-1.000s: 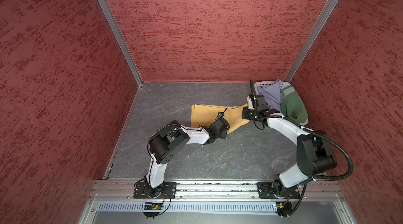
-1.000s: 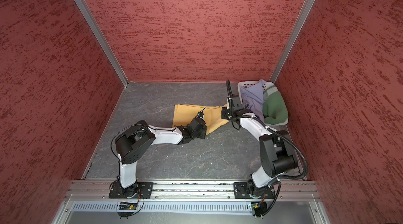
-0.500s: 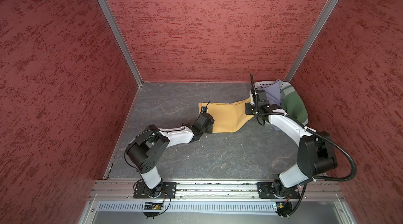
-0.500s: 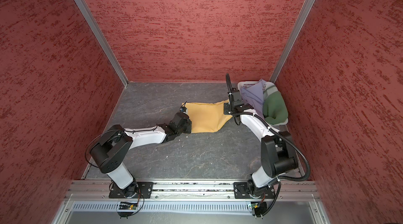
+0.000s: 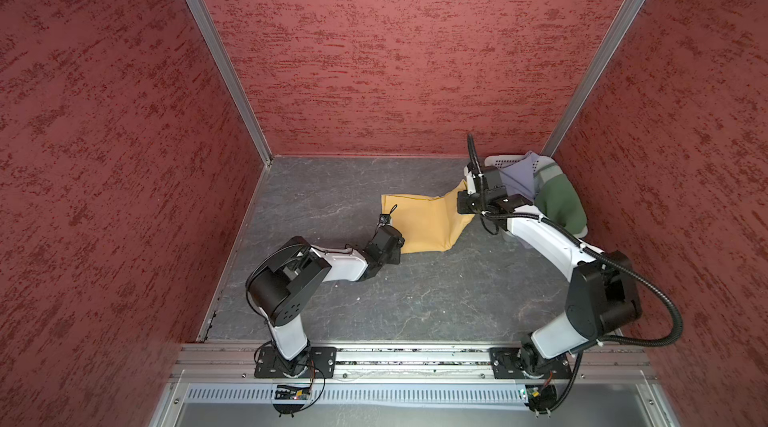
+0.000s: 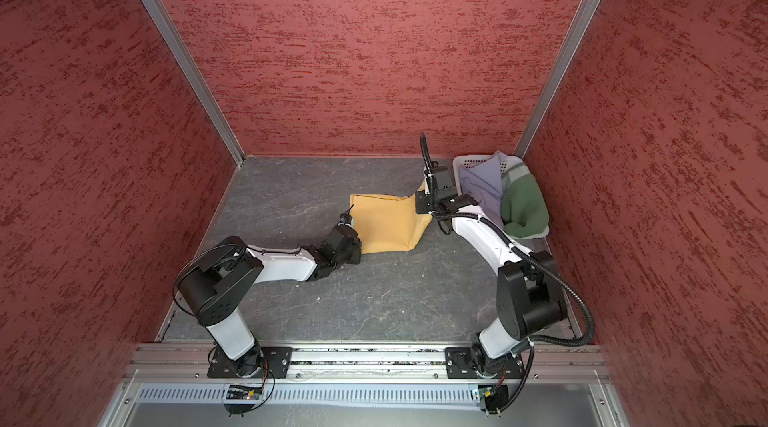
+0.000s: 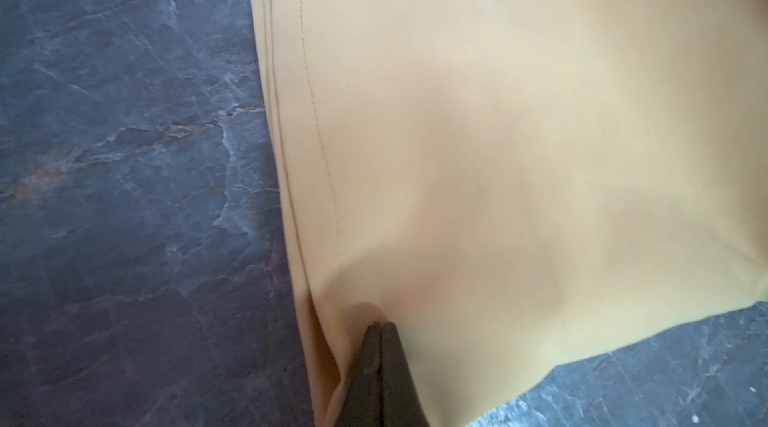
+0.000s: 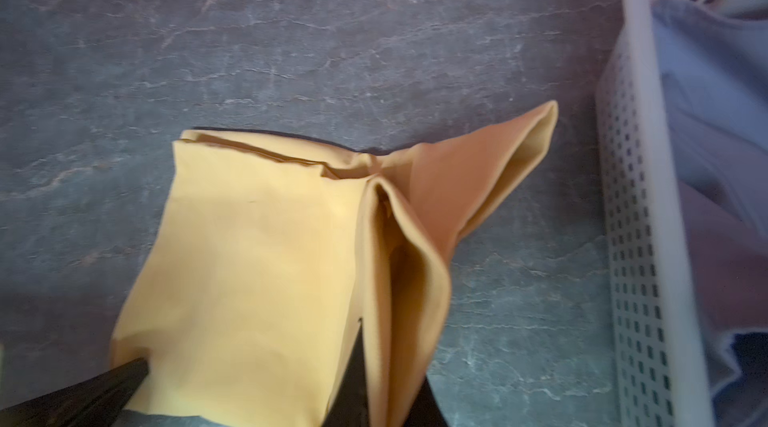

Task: Fold and stack the skirts

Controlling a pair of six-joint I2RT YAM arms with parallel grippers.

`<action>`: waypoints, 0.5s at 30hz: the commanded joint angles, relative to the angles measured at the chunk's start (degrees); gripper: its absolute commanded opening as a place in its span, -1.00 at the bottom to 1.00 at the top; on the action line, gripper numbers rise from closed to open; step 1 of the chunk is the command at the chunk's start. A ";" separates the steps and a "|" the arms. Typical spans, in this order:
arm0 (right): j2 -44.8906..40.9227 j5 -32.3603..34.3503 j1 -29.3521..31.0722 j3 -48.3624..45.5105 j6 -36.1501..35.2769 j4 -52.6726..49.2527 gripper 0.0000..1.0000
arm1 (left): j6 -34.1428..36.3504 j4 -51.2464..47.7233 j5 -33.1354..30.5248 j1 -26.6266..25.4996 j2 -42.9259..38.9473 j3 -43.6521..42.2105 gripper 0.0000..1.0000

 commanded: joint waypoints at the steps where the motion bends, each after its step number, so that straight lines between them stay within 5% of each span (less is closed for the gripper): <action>1: -0.88 -4.27 2.63 2.64 3.85 1.46 -1.00 | -0.23 -0.54 0.15 -0.34 1.76 0.02 -1.00; 15: 7.51 -9.74 11.42 6.35 13.09 8.69 -1.00 | -0.29 1.90 0.79 -0.51 2.10 -1.08 -1.00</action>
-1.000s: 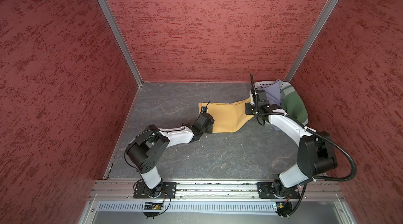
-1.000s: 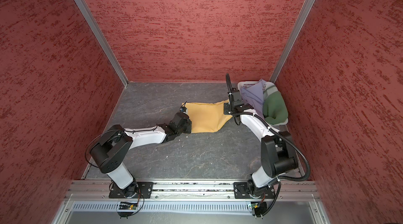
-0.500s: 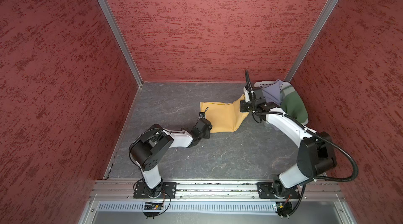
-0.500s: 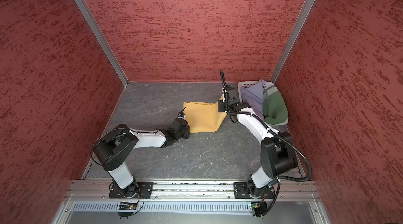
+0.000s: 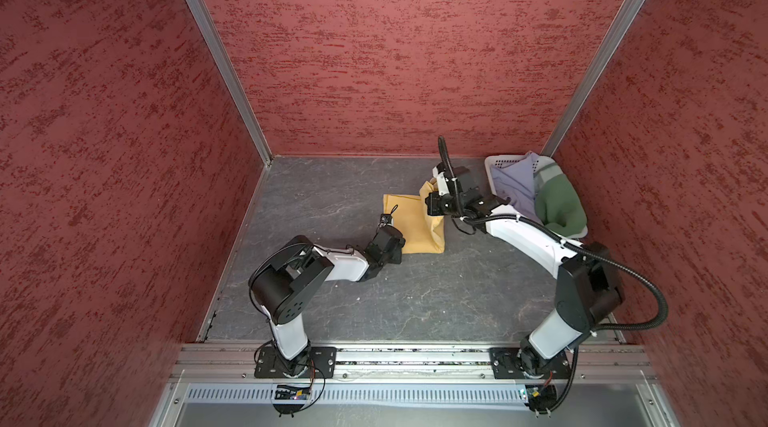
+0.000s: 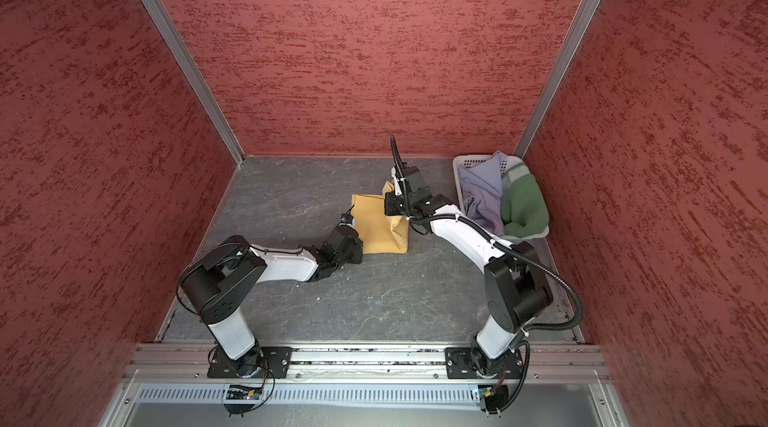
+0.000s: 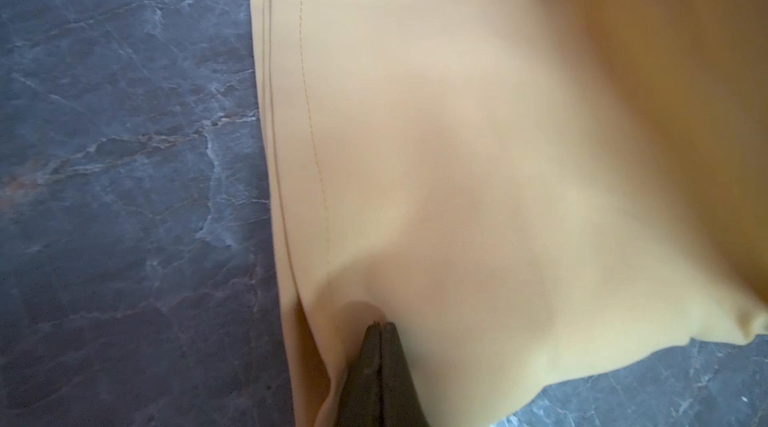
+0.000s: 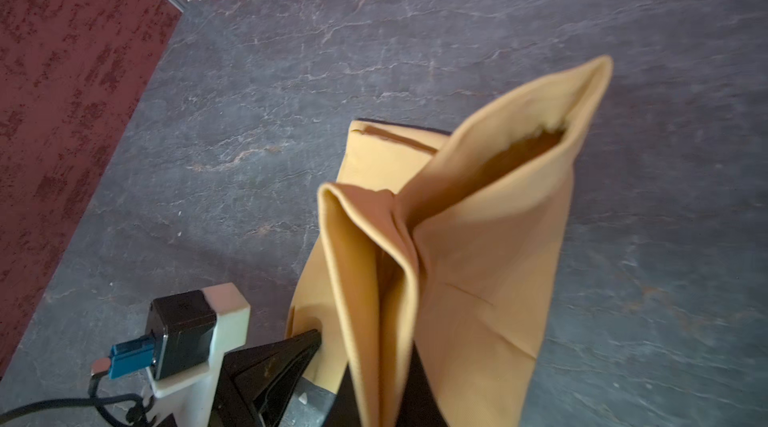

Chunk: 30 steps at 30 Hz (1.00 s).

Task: Fold and stack the skirts

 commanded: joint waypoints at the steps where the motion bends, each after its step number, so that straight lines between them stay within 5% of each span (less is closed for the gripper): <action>1: 2.91 -2.40 1.54 2.84 3.52 4.20 -1.00 | -0.27 -0.06 0.80 -0.28 1.36 -1.18 -1.00; 18: 15.84 -5.62 2.74 3.69 8.66 10.73 -0.80 | 0.62 1.85 1.78 0.69 -2.21 -3.07 -1.00; 30: 15.72 -10.09 2.18 3.60 8.41 11.59 -0.08 | 0.97 -1.82 1.17 2.97 -12.14 -5.21 -0.81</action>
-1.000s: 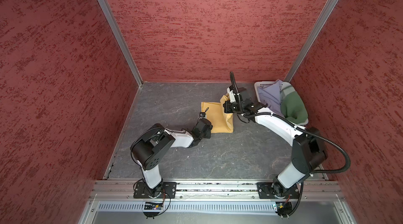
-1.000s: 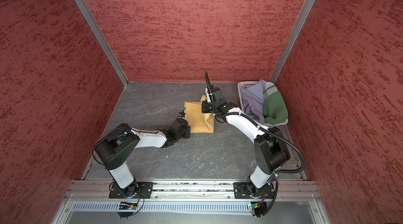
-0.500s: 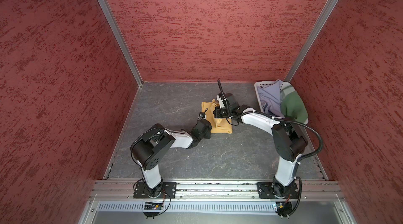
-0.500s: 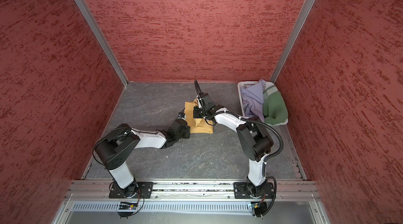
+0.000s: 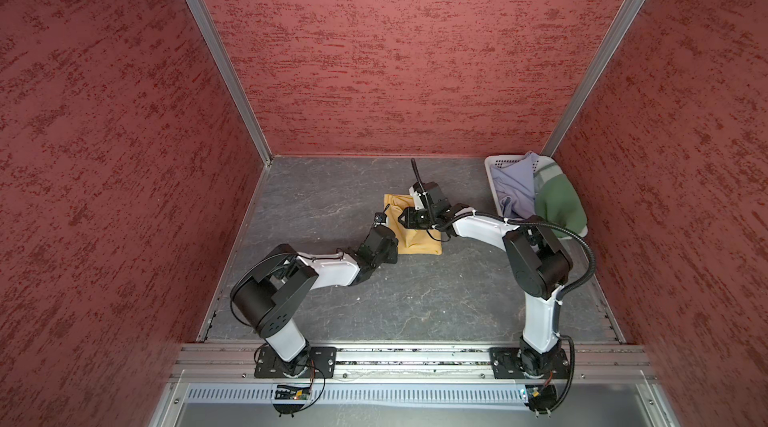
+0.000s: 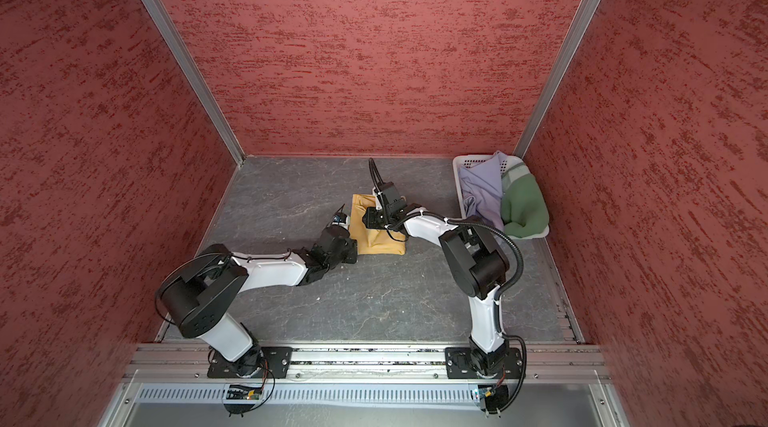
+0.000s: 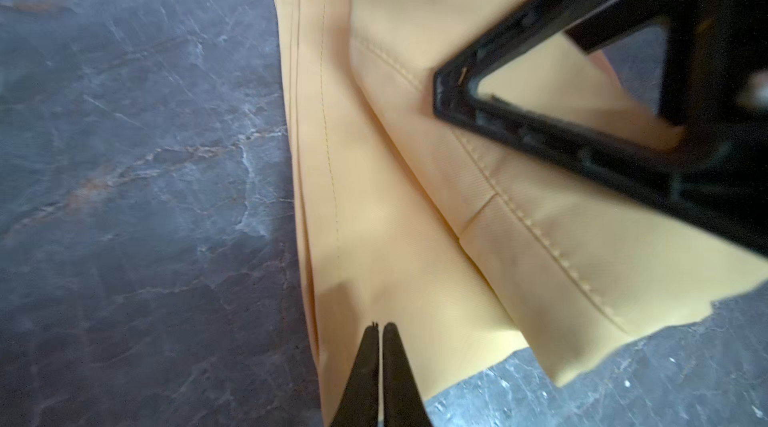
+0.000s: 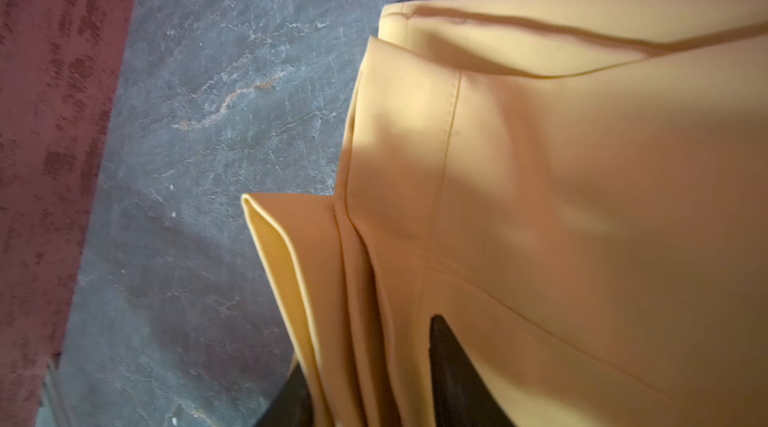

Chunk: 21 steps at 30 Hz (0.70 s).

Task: Fold and stack the skirts

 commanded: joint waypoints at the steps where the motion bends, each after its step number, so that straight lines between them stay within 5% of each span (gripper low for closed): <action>1: -2.23 -2.57 -0.49 1.62 -0.51 1.47 -0.04 | 0.59 -2.60 -0.30 1.69 -4.89 -1.25 -0.80; 6: -6.92 -5.27 -1.34 0.24 -1.91 2.06 0.18 | 0.34 -6.26 -0.48 4.24 -14.26 -3.69 -0.74; 12: -13.48 -5.11 -3.19 -3.46 -1.94 3.28 0.21 | 1.68 -10.50 0.48 5.14 -21.75 -3.07 -0.67; 21: -16.42 -2.40 -4.71 -10.38 -3.45 0.58 0.04 | 3.21 -9.92 1.71 -1.45 -14.20 3.09 -0.64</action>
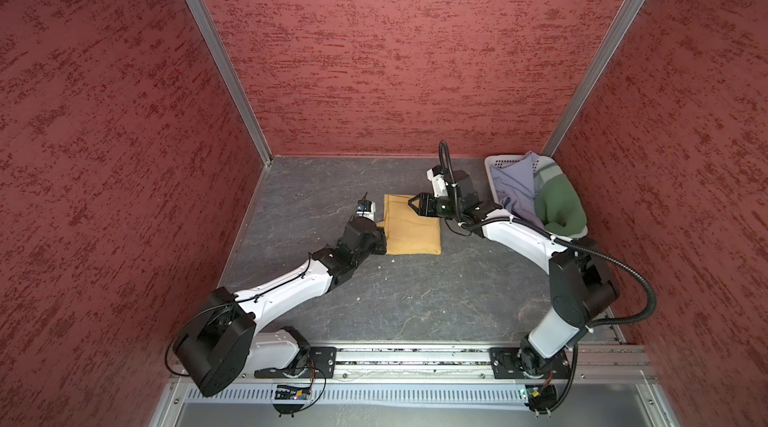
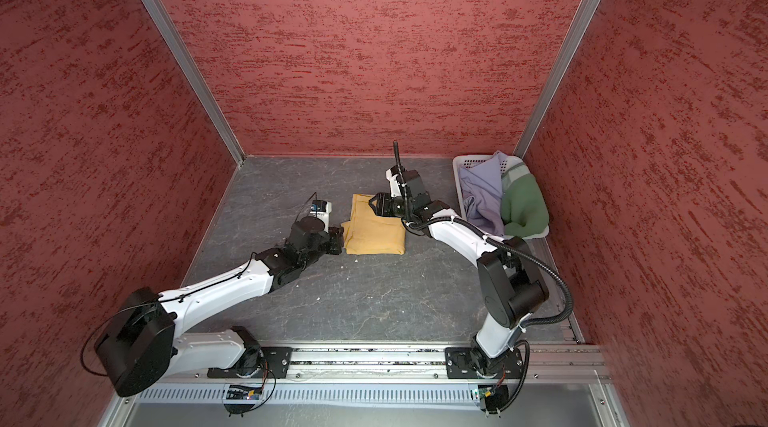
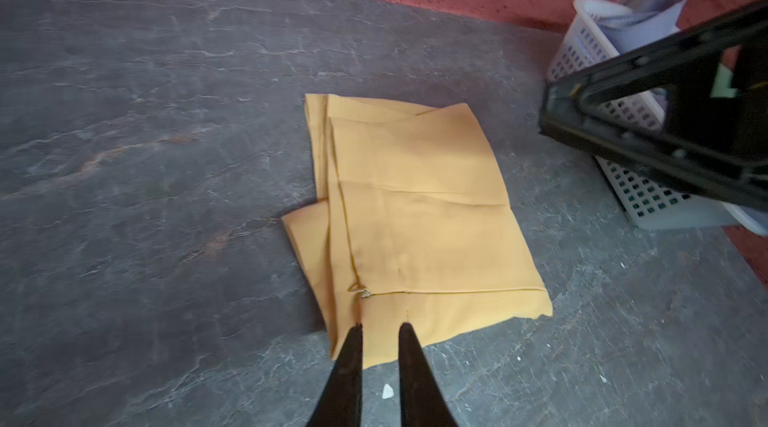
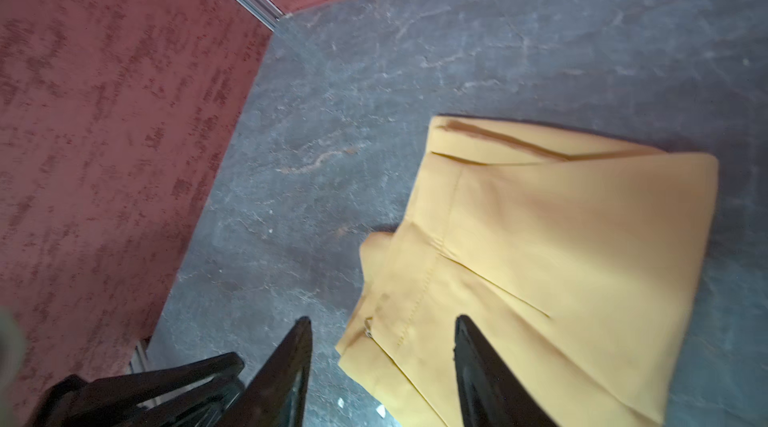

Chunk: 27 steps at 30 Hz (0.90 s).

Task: Fold and stack the skirts

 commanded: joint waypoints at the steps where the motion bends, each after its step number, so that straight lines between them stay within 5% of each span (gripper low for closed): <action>1: 0.10 1.07 -0.43 -3.36 -0.97 -1.22 0.00 | 0.99 0.68 0.66 -2.89 5.38 2.95 -0.63; 12: 0.44 3.18 -0.52 -13.83 0.87 0.62 -0.58 | -5.82 7.79 3.02 -4.84 19.56 2.15 -0.68; 27: 3.85 8.11 -0.52 -19.55 0.15 2.24 -0.69 | -10.85 8.55 3.77 -4.62 24.46 -0.17 -0.74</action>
